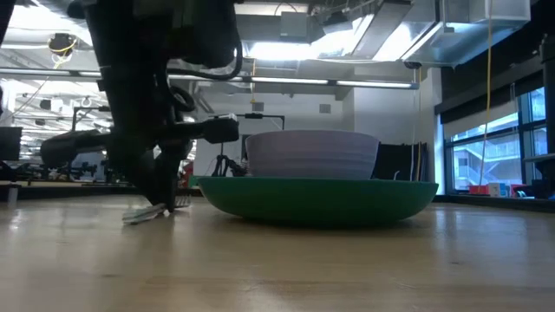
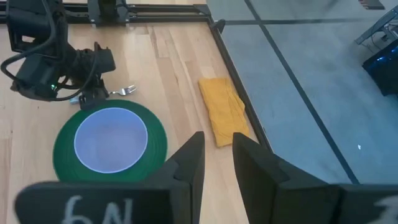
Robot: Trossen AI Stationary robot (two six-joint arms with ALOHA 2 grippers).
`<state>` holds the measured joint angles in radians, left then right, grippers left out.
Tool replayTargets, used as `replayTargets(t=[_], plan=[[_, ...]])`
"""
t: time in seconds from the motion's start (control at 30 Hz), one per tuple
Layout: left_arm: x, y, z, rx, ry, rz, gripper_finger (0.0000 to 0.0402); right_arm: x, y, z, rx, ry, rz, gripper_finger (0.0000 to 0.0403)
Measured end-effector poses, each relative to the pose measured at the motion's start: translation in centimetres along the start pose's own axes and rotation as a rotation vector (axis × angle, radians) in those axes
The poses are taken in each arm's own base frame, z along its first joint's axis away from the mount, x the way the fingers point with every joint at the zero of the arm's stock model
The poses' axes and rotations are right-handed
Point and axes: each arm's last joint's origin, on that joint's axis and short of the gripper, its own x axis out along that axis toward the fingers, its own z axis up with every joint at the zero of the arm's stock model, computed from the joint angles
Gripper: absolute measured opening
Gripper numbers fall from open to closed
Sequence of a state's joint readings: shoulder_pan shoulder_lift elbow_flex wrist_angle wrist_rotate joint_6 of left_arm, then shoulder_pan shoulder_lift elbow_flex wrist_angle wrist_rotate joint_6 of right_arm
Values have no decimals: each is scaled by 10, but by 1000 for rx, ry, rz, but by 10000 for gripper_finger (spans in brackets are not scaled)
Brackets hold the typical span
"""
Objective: Set table place
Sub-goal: Move the fork to the left side of the green plate, then put the spoon into the white bowl
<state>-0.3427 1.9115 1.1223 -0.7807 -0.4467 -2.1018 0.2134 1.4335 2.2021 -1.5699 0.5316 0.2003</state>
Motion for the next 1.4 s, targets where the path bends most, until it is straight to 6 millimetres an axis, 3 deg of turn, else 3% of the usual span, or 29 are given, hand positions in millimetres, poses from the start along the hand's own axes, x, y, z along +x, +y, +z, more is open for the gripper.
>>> replayTargets(t=[0.47, 0.67, 0.83, 0.93, 1.07, 1.23, 1.4], plan=[[-4, 2, 2, 12, 10, 4, 87, -3, -2, -1, 7, -6, 2, 86], [-27, 7, 17, 21, 29, 17, 110, -7, 0, -4, 77, 25, 176, 86], [-58, 10, 38, 33, -35, -94, 119, -13, 6, -14, 230, 82, 289, 86], [-77, 13, 53, 60, -79, -163, 118, -4, 16, -31, 318, 171, 267, 86], [-95, 21, 74, 91, -114, -176, 112, 25, 42, -69, 488, 375, 175, 86], [-107, 31, 99, 170, -188, -154, 104, 71, 90, -127, 753, 548, 57, 86], [-114, 32, 123, 264, -271, -165, 97, 120, 139, -177, 1011, 572, 48, 86]])
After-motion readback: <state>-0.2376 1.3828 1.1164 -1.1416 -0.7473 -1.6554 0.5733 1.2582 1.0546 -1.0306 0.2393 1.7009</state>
